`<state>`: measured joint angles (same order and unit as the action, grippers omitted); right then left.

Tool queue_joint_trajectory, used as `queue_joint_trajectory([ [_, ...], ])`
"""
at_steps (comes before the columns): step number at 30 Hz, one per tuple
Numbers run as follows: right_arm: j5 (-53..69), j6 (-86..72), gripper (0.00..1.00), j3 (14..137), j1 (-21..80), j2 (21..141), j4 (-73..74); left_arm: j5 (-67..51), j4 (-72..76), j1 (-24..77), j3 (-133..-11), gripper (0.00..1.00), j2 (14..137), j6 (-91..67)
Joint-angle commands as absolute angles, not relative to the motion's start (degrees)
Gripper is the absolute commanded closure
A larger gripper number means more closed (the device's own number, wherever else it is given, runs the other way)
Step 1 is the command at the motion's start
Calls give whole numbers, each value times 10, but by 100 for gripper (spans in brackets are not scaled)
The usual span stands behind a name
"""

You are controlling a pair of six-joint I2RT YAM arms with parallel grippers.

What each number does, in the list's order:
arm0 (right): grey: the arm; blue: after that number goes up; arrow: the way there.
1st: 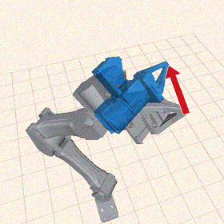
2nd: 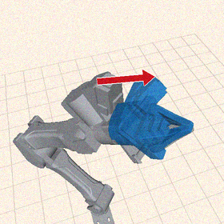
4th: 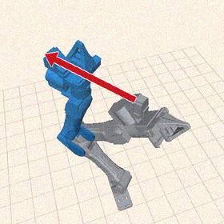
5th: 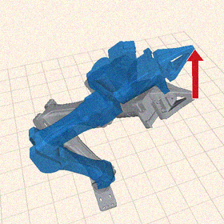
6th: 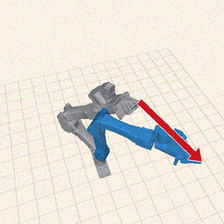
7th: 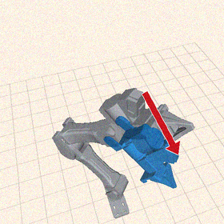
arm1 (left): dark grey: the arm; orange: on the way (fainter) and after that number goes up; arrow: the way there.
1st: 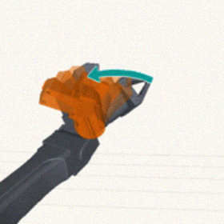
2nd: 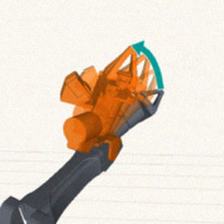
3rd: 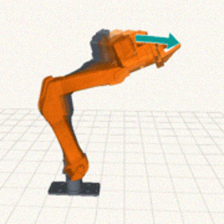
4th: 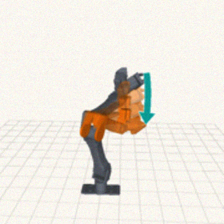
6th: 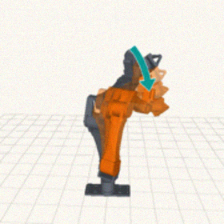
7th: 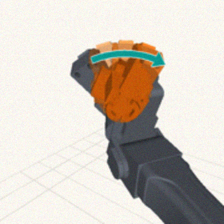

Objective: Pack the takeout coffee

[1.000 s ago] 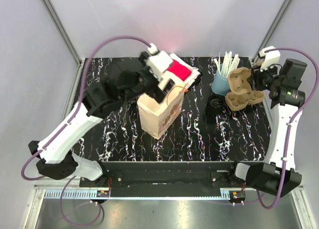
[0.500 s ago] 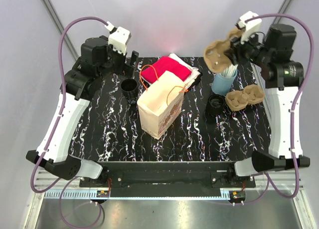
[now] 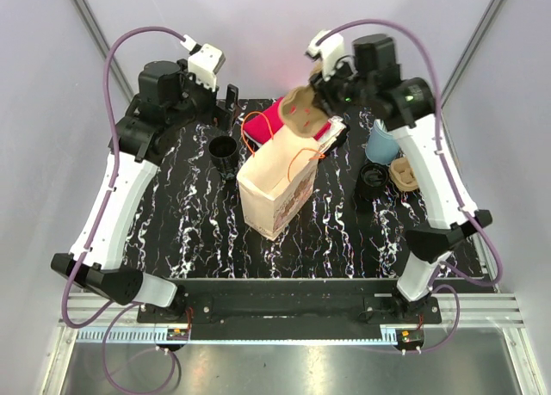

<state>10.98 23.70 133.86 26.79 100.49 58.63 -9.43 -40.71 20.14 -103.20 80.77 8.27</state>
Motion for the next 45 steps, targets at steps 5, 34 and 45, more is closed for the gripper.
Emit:
queue_joint_trajectory([
  [5,11,221,59,1340,344,1032,604,-184,-350,188,-1025,1,825,64],
  [34,-258,254,59,1185,541,1005,549,-213,-307,187,-962,37,838,32],
  [45,-294,256,60,1151,582,998,528,-164,-288,188,-942,64,838,4],
])
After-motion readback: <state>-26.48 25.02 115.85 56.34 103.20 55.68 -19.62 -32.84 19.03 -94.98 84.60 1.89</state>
